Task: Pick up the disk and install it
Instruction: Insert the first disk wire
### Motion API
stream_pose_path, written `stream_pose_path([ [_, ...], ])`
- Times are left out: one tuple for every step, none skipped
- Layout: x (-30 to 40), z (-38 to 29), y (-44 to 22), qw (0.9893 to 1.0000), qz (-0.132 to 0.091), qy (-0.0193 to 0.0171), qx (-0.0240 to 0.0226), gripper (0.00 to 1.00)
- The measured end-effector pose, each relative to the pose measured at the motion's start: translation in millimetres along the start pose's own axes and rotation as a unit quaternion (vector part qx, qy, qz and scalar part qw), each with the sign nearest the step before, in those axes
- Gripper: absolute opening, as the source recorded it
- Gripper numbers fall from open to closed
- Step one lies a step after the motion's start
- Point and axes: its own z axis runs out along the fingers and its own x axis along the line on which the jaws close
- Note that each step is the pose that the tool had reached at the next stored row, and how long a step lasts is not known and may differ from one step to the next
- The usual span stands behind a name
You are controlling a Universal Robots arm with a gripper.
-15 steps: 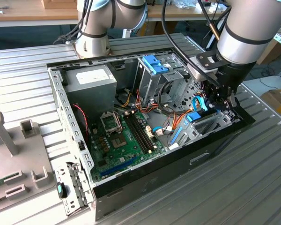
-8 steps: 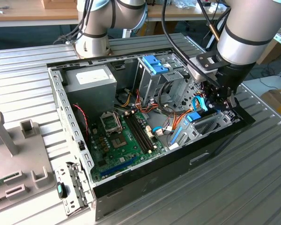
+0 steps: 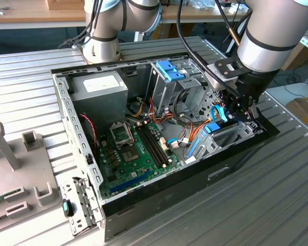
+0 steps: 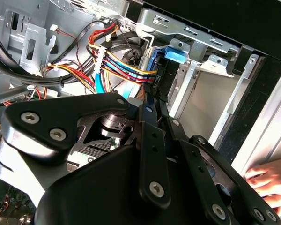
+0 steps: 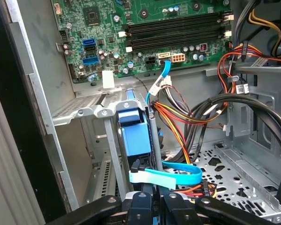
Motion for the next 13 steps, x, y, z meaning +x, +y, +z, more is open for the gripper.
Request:
stream_pose_path([
  [0.0, 0.0, 0.0, 1.0000, 0.000, 0.0000, 0.0000, 0.16],
  [0.0, 0.5, 0.1, 1.0000, 0.000, -0.0001, 0.0000, 0.16],
  [0.0, 1.0, 0.2, 1.0000, 0.000, -0.0001, 0.0000, 0.16],
  [0.1, 1.4, 0.4, 1.0000, 0.000, -0.0001, 0.0000, 0.16],
  [0.1, 1.4, 0.4, 1.0000, 0.000, 0.0001, 0.0000, 0.16],
  [0.1, 1.5, 0.4, 1.0000, 0.000, 0.0000, 0.0000, 0.16],
  [0.1, 1.6, 0.4, 1.0000, 0.000, 0.0000, 0.0000, 0.16],
  [0.1, 1.6, 0.4, 1.0000, 0.000, 0.0000, 0.0000, 0.16],
  [0.1, 1.6, 0.6, 1.0000, 0.000, -0.0001, 0.0001, 0.16],
  [0.2, 1.5, 1.0, 1.0000, 0.000, -0.0003, 0.0003, 0.16],
  [0.3, 1.1, 1.2, 1.0000, 0.000, -0.0004, 0.0006, 0.16],
  [0.2, 0.3, 1.1, 1.0000, 0.000, -0.0003, 0.0008, 0.16],
  [0.1, -0.5, 0.9, 1.0000, 0.000, -0.0003, 0.0011, 0.16],
])
